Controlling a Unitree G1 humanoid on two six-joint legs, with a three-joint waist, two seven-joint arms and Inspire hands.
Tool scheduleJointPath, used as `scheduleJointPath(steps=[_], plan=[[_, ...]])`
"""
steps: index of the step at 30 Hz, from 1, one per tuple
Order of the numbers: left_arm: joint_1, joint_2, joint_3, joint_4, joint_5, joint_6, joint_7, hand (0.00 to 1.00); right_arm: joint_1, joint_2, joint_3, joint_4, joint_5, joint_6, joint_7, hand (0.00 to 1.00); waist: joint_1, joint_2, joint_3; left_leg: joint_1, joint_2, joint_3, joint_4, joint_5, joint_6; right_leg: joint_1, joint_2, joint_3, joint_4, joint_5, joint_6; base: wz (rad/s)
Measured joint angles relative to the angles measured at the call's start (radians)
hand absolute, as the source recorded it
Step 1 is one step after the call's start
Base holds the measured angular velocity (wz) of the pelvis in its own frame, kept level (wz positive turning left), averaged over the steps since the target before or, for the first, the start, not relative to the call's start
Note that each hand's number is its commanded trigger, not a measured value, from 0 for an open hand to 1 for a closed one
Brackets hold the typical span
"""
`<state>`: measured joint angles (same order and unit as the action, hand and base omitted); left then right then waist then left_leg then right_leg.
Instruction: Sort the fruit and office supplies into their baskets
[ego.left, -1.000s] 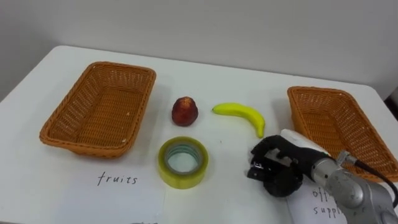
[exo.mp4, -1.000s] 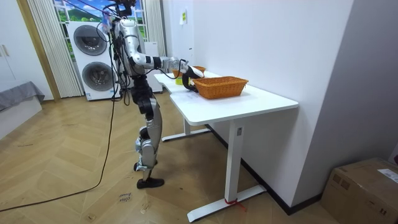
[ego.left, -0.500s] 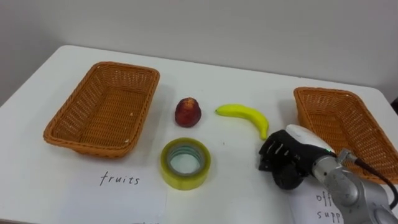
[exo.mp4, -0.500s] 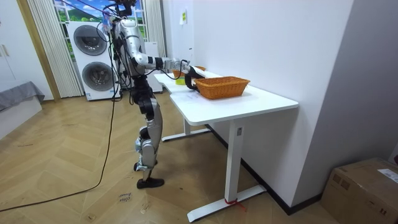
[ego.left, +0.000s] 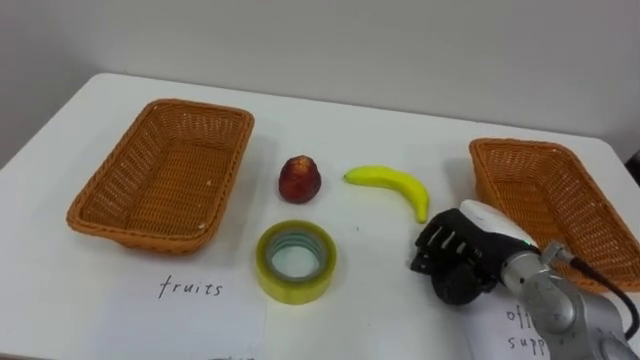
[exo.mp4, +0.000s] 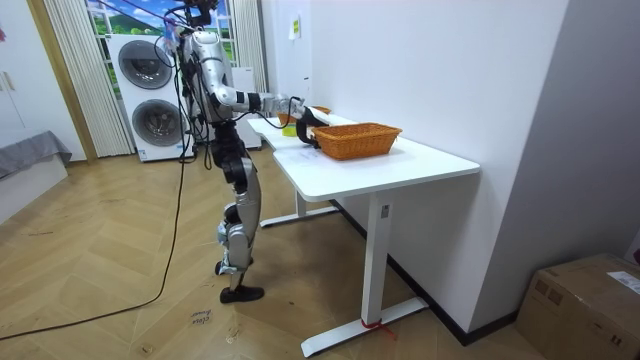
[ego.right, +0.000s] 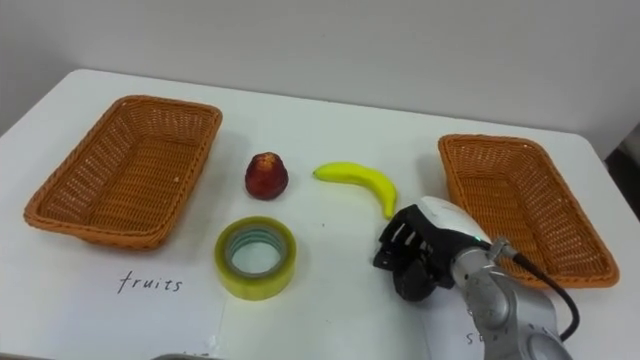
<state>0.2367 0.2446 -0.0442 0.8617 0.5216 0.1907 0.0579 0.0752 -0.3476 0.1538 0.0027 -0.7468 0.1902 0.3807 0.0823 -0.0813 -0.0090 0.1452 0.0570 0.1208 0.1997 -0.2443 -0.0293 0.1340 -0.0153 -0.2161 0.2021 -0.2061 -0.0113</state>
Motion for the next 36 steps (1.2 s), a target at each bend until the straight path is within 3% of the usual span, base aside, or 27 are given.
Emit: scheduleJointPath(steps=[7, 9, 11, 14, 27, 36], plan=[[0.000, 0.003, 0.001, 0.003, -0.002, -0.040, 0.018, 0.00, 0.046, 0.001, 0.004, -0.123, 0.039, 0.007, 0.051, 1.00, 0.001, -0.017, 0.0048, -0.015, 0.000, 0.021, 0.003, 0.000, 0.000, -0.032, 0.001, 0.027, 0.004, 0.000, 0.000, -0.12], [0.000, 0.002, 0.001, 0.002, -0.002, -0.048, 0.018, 0.00, 0.048, 0.001, 0.002, -0.159, 0.057, 0.007, 0.082, 1.00, -0.001, -0.016, 0.0064, -0.018, 0.001, 0.028, 0.003, 0.000, 0.000, -0.043, 0.002, 0.037, 0.006, 0.001, 0.000, -0.13], [-0.001, 0.000, 0.001, 0.006, -0.002, -0.058, 0.018, 0.00, 0.048, 0.001, -0.003, -0.213, 0.103, -0.003, 0.108, 1.00, -0.002, -0.007, 0.0147, -0.019, 0.002, 0.040, 0.003, 0.000, 0.000, -0.050, 0.002, 0.050, 0.020, 0.001, 0.000, -0.17], [-0.003, 0.000, 0.008, 0.032, -0.002, -0.076, 0.018, 0.00, 0.041, 0.006, -0.037, -0.264, 0.174, -0.027, 0.120, 1.00, -0.007, -0.003, 0.0193, -0.015, 0.001, 0.045, -0.001, 0.001, 0.001, -0.051, 0.002, 0.054, 0.022, 0.001, 0.000, -0.06], [0.011, -0.009, 0.041, 0.065, -0.002, -0.109, 0.001, 0.00, -0.008, 0.027, -0.136, -0.341, 0.327, -0.103, 0.073, 1.00, -0.001, -0.008, 0.0171, -0.010, 0.002, 0.043, 0.003, 0.001, 0.001, -0.047, 0.003, 0.053, 0.019, 0.001, 0.000, 0.00], [0.041, -0.027, 0.041, 0.083, -0.002, -0.109, 0.026, 0.00, -0.021, 0.027, -0.186, -0.341, 0.385, -0.108, 0.030, 1.00, -0.015, -0.007, 0.0172, 0.000, 0.002, 0.041, -0.001, 0.001, 0.001, -0.046, 0.005, 0.063, 0.025, 0.002, -0.001, -0.02]])
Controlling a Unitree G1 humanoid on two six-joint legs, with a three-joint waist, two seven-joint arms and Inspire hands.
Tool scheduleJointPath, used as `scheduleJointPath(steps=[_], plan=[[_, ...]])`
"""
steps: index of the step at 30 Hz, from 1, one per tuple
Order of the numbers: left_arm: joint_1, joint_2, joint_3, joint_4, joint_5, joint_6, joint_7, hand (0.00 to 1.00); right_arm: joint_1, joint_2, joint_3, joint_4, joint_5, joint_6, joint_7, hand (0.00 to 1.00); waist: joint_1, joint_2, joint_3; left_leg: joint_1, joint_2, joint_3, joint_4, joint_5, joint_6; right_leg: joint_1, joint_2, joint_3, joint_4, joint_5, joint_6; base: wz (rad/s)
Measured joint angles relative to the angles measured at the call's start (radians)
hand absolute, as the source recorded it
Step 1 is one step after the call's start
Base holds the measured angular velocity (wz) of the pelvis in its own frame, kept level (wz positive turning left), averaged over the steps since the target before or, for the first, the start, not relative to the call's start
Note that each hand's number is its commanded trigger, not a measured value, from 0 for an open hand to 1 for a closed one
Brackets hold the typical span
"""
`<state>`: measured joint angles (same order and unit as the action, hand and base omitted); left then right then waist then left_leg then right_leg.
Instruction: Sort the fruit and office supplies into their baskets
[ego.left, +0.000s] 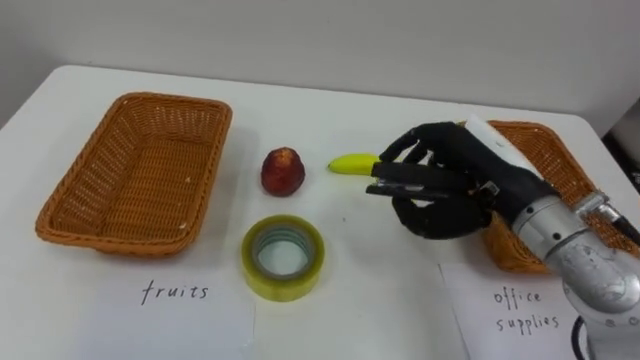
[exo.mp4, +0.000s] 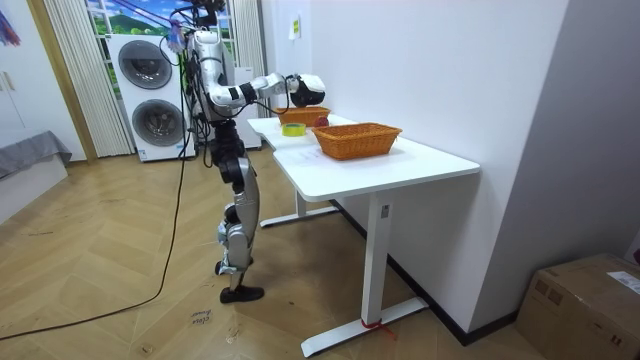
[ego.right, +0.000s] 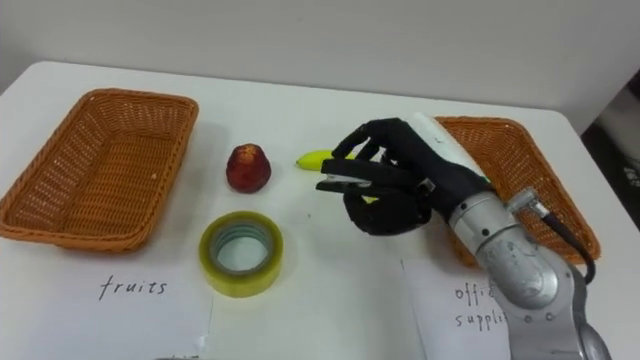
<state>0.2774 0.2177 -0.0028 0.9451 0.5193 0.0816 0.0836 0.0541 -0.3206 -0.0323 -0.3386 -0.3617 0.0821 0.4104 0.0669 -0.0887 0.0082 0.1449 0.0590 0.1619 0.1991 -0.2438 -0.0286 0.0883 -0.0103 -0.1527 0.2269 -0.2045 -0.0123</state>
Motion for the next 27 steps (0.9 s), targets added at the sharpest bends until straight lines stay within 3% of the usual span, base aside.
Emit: scheduleJointPath(steps=[9, 11, 20, 27], plan=[[0.010, 0.012, 0.040, -0.002, 0.000, -0.002, -0.022, 0.00, -0.035, -0.025, -0.111, 0.000, 0.051, -0.020, -0.130, 1.00, -0.037, -0.016, -0.0077, -0.006, -0.001, 0.001, 0.005, 0.000, 0.000, -0.001, -0.001, 0.003, -0.006, 0.000, 0.000, 0.00], [0.007, 0.015, 0.041, -0.001, 0.000, -0.003, -0.023, 0.00, -0.036, -0.048, -0.112, 0.002, 0.082, -0.031, -0.157, 1.00, -0.038, -0.017, -0.0070, 0.001, 0.000, 0.003, 0.003, 0.000, 0.000, 0.002, 0.000, 0.008, -0.006, 0.000, 0.000, -0.05], [0.007, 0.006, 0.058, -0.003, 0.001, -0.003, -0.037, 0.00, -0.036, -0.049, -0.160, 0.019, 0.087, -0.039, -0.237, 1.00, -0.048, -0.023, -0.0008, 0.004, -0.001, 0.006, -0.001, 0.000, 0.000, -0.001, 0.001, 0.014, -0.012, 0.000, 0.000, -0.02], [0.018, -0.003, 0.083, -0.004, 0.003, -0.003, -0.037, 0.00, -0.033, -0.049, -0.205, 0.064, 0.087, -0.040, -0.271, 1.00, -0.066, -0.019, -0.0023, 0.002, 0.000, 0.006, 0.000, 0.000, 0.000, 0.000, 0.002, 0.012, -0.008, 0.001, 0.001, 0.00]])
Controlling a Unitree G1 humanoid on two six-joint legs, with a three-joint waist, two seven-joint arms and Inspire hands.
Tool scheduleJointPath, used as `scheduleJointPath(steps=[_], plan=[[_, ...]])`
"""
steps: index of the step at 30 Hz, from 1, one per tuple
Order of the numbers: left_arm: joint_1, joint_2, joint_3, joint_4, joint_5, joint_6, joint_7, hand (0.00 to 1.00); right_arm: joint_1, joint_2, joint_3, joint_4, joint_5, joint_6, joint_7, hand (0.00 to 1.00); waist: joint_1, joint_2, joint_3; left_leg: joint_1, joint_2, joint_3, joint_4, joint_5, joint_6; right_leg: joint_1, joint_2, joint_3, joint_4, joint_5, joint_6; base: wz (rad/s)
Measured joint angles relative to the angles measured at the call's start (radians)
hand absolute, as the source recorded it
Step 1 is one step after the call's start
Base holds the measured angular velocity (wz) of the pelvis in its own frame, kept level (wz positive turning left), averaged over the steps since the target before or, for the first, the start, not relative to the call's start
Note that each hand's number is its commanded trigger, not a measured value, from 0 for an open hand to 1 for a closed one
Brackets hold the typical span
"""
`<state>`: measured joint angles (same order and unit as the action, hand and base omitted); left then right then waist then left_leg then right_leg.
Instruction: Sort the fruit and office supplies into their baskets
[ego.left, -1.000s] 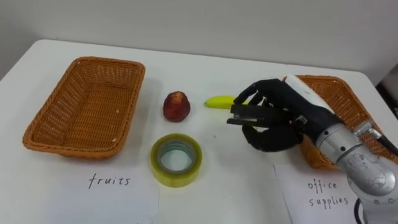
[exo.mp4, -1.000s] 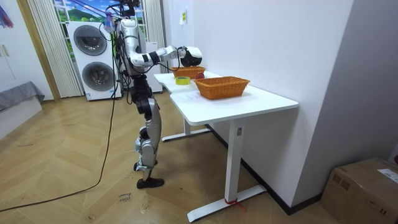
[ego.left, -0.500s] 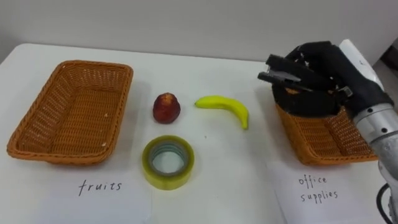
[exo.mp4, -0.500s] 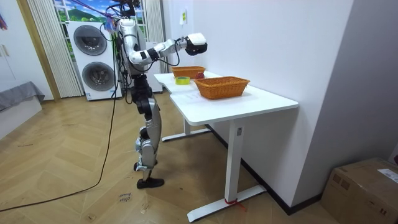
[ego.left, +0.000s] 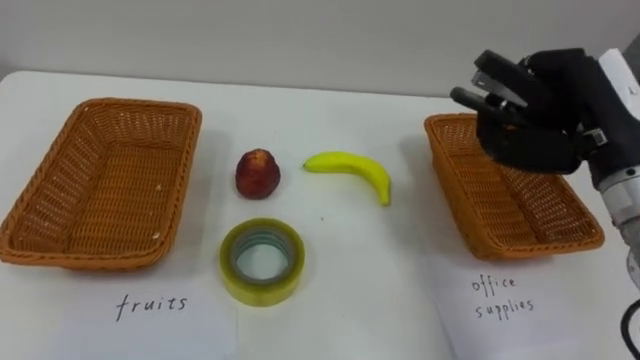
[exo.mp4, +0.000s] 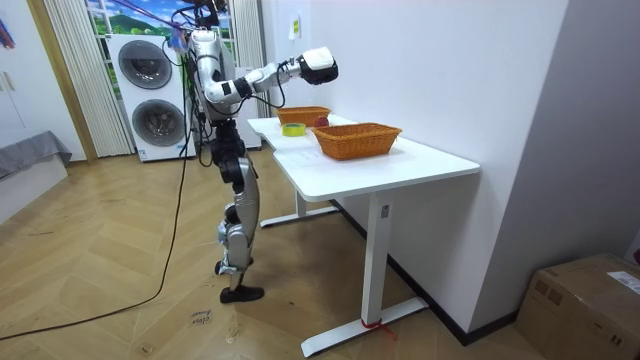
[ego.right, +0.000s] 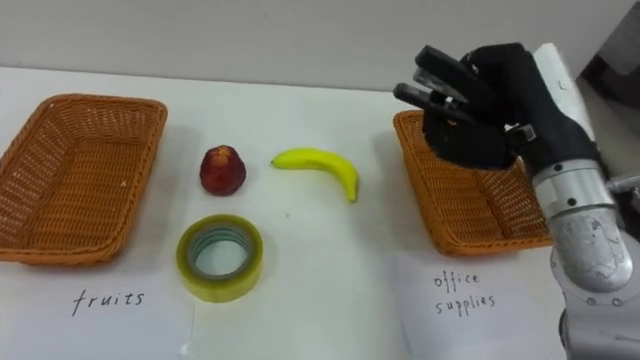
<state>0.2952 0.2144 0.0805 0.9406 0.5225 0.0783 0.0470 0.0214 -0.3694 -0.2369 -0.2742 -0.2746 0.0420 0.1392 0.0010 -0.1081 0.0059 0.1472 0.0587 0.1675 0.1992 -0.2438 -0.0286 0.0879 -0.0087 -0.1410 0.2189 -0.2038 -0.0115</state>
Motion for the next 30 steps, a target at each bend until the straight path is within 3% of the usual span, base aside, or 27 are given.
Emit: scheduleJointPath(steps=[5, 16, 17, 18, 19, 30], plan=[[0.006, -0.003, 0.016, -0.001, 0.005, 0.000, -0.015, 0.00, 0.000, 0.000, -0.037, 0.060, -0.005, -0.008, -0.045, 1.00, -0.002, 0.004, -0.0043, 0.004, 0.001, 0.000, 0.000, 0.000, 0.000, 0.001, 0.000, 0.000, 0.003, 0.000, 0.000, 0.00], [0.008, -0.001, 0.039, -0.030, 0.005, 0.008, -0.034, 0.00, 0.001, -0.001, -0.038, 0.240, 0.031, 0.003, -0.054, 1.00, -0.005, 0.005, -0.0040, 0.004, 0.001, -0.002, -0.002, 0.000, 0.000, -0.001, -0.001, -0.005, 0.001, 0.001, -0.001, 0.00], [0.008, -0.001, 0.039, -0.030, 0.004, 0.008, -0.030, 0.00, 0.000, -0.002, -0.037, 0.250, 0.030, 0.003, -0.055, 0.58, -0.005, 0.006, -0.0032, 0.003, 0.001, -0.002, -0.002, 0.000, 0.000, -0.001, -0.001, -0.005, 0.001, 0.001, -0.001, 0.00], [0.008, -0.001, 0.038, -0.031, 0.002, 0.008, -0.027, 0.00, 0.001, -0.002, -0.037, 0.258, 0.030, 0.003, -0.056, 0.36, -0.004, 0.006, -0.0035, 0.003, 0.001, -0.002, -0.003, 0.000, 0.000, -0.001, -0.001, -0.005, 0.002, 0.001, -0.001, 0.00], [0.008, -0.001, 0.038, -0.031, 0.000, 0.008, -0.022, 0.00, 0.001, -0.002, -0.032, 0.275, 0.030, 0.003, -0.061, 0.00, -0.004, 0.004, -0.0047, 0.003, 0.001, -0.002, -0.003, 0.000, 0.000, -0.001, -0.001, -0.005, 0.003, 0.001, -0.001, 0.00], [0.013, 0.000, 0.036, -0.017, -0.001, 0.008, 0.016, 0.00, 0.004, -0.001, -0.010, 0.352, 0.029, 0.004, -0.078, 0.00, -0.002, 0.000, -0.0049, -0.001, 0.000, -0.006, -0.002, 0.000, 0.000, -0.001, -0.001, -0.009, 0.001, 0.001, -0.001, 0.00]])
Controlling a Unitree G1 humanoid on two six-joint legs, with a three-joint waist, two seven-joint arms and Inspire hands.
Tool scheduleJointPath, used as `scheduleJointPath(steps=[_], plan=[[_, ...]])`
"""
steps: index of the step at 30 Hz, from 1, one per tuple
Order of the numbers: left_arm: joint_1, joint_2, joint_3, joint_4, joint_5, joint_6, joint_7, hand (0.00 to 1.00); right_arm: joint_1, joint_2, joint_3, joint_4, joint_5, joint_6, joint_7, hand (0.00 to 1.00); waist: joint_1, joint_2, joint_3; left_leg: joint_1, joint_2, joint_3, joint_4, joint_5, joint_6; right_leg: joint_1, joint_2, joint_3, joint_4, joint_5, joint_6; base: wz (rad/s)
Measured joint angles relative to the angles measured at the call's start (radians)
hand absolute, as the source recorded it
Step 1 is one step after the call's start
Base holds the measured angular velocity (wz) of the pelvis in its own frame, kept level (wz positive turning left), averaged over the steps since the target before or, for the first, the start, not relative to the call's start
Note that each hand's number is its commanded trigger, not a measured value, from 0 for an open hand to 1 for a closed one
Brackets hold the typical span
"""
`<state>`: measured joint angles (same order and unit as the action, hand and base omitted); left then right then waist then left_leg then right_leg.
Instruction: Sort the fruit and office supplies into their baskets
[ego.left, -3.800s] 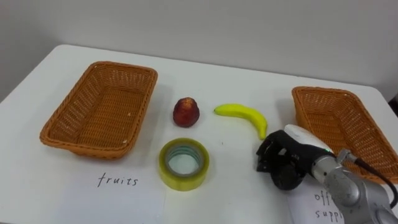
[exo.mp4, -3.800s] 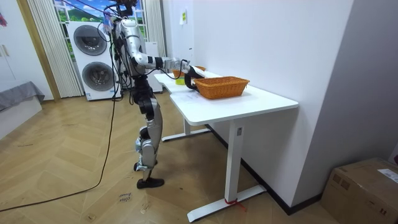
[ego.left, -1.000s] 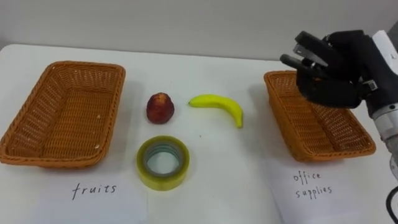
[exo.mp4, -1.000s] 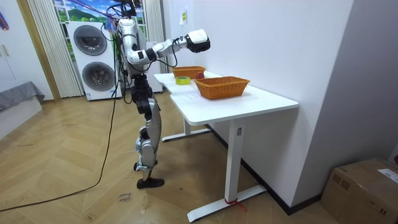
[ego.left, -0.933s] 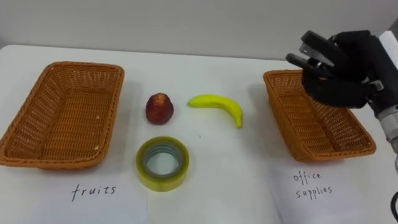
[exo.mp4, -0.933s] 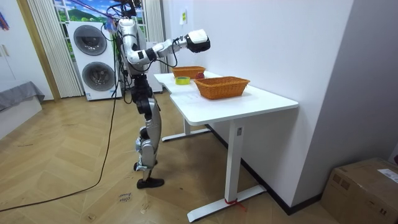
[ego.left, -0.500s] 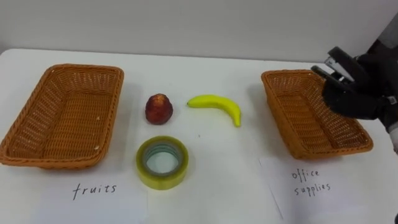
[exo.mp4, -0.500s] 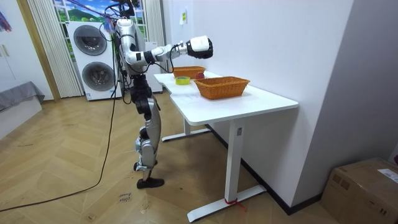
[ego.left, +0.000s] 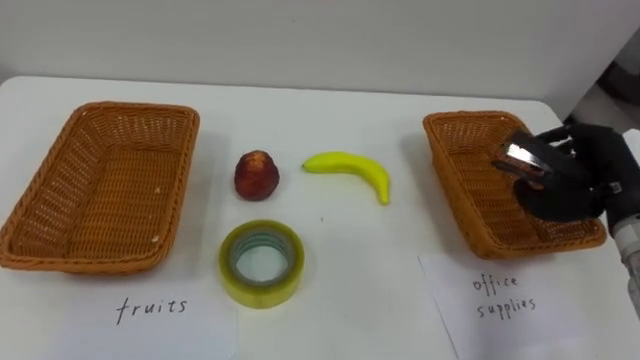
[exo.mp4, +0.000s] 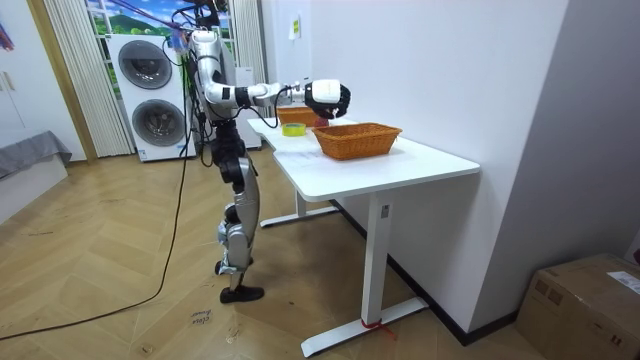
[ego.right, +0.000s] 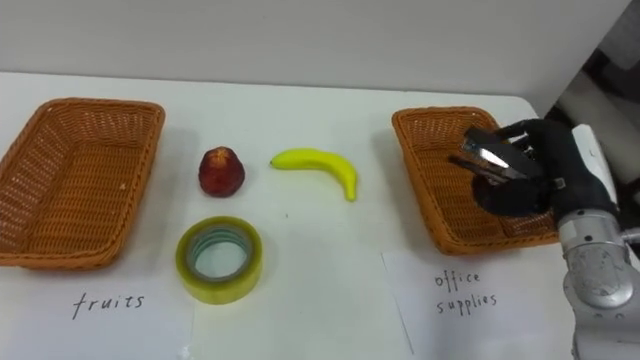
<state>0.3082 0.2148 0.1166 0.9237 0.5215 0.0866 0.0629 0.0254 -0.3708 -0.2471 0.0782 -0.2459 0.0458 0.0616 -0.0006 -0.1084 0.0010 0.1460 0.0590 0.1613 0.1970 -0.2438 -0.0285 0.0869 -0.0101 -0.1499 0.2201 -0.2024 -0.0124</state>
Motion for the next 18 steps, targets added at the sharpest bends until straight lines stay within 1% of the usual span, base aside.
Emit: scheduleJointPath(steps=[5, 18], plan=[[0.000, 0.000, 0.000, 0.000, 0.000, 0.000, 0.014, 0.00, 0.000, 0.000, 0.001, 0.027, 0.000, 0.000, -0.006, 0.00, 0.004, -0.006, 0.0017, 0.000, 0.000, 0.000, 0.000, 0.000, 0.000, 0.000, 0.000, 0.000, -0.001, 0.000, 0.000, 0.00], [0.004, 0.000, 0.001, 0.001, 0.000, 0.000, 0.014, 0.00, 0.000, 0.000, 0.001, 0.027, 0.000, 0.000, -0.034, 0.00, 0.003, -0.007, -0.0004, 0.001, 0.000, 0.003, 0.000, 0.000, 0.000, 0.000, 0.000, 0.001, -0.001, 0.000, 0.000, 0.00]])
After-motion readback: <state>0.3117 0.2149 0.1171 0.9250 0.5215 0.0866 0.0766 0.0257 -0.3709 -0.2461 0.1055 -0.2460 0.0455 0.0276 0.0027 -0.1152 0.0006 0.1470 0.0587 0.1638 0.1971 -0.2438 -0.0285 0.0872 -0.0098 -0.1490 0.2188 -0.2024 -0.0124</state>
